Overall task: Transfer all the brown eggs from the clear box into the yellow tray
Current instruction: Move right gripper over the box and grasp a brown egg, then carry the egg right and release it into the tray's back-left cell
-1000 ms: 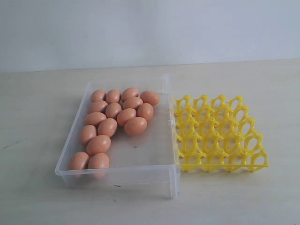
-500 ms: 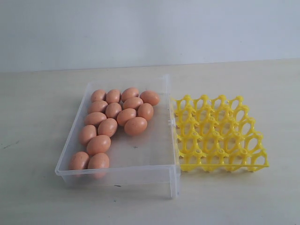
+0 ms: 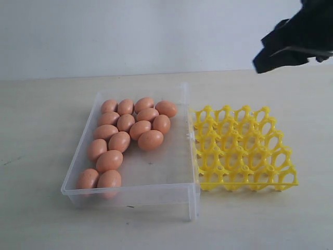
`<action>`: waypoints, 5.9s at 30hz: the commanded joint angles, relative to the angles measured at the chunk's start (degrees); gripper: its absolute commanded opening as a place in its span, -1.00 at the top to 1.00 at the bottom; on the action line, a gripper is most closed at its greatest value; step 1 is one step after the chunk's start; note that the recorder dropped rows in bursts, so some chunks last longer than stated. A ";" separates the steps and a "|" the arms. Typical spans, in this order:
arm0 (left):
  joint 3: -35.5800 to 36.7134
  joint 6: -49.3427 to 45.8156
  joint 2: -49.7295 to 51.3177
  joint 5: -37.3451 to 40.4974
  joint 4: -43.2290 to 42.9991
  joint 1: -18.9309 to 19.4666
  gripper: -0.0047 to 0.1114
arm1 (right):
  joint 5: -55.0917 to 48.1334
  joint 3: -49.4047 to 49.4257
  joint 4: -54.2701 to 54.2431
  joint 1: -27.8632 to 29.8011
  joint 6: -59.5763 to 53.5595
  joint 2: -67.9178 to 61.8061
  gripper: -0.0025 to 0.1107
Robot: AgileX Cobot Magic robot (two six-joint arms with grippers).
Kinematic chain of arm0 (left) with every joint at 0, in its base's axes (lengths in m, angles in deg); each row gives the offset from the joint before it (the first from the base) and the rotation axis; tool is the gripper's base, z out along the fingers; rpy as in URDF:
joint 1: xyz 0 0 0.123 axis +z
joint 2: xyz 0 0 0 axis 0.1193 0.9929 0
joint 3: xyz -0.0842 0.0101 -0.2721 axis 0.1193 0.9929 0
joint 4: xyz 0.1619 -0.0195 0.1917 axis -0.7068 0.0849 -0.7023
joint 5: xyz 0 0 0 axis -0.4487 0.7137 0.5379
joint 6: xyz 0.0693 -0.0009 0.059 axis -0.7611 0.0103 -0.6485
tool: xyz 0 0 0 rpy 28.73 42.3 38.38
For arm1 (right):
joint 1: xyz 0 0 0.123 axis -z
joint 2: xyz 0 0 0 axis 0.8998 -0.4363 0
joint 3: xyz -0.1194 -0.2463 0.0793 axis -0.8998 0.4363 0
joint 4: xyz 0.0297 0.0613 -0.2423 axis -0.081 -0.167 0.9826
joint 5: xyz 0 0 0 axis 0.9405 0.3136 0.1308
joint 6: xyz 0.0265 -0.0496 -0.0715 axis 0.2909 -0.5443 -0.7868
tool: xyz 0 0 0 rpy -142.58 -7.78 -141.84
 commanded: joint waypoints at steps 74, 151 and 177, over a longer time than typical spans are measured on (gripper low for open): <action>-0.23 0.28 0.04 -0.52 0.14 -0.34 0.92 | -9.04 -45.94 15.85 -31.69 37.40 -57.44 -0.06; -0.23 0.27 0.04 -0.52 0.14 -0.34 0.92 | 64.04 12.79 15.98 -9.90 19.29 -20.28 0.96; -0.23 0.37 0.04 -0.52 0.14 -0.34 0.92 | 52.72 -1.90 13.37 -9.73 16.33 -40.00 0.96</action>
